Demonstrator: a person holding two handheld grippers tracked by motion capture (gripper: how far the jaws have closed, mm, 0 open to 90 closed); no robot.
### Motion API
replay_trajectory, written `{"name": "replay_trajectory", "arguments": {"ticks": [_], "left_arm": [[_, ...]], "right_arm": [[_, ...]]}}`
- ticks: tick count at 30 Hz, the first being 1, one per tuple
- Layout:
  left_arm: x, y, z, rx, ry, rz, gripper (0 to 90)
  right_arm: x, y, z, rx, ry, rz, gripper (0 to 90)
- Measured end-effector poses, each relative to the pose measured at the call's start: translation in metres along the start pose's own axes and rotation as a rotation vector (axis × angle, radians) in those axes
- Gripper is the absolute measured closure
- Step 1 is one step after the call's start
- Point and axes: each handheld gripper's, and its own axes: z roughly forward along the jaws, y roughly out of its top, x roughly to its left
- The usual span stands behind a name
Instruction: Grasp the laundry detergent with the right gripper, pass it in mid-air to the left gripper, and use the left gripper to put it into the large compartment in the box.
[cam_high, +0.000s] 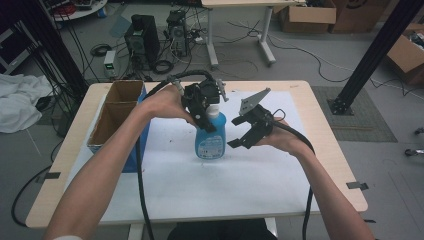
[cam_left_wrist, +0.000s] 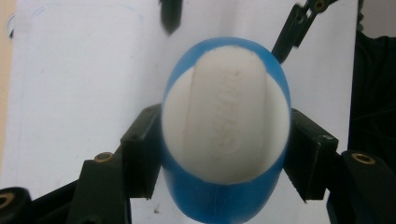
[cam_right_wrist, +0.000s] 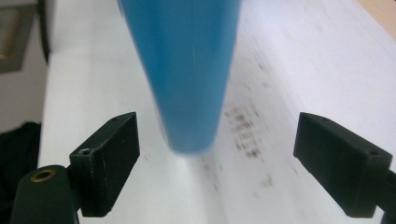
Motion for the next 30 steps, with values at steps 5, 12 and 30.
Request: {"name": "replay_trajectory", "arguments": {"ticks": [5, 12, 30], "left_arm": [[0.009, 0.0, -0.012, 0.031, 0.038, -0.119, 38.6], [0.021, 0.003, -0.036, 0.069, 0.114, -0.271, 38.6], [0.046, -0.007, -0.114, 0.077, 0.247, -0.607, 38.7]], "right_arm": [[-0.007, -0.007, -0.013, 0.099, -0.061, 0.029, 14.6], [-0.021, -0.02, -0.029, 0.169, -0.119, 0.088, 14.8], [-0.039, -0.046, -0.045, 0.279, -0.226, 0.17, 15.1]]}}
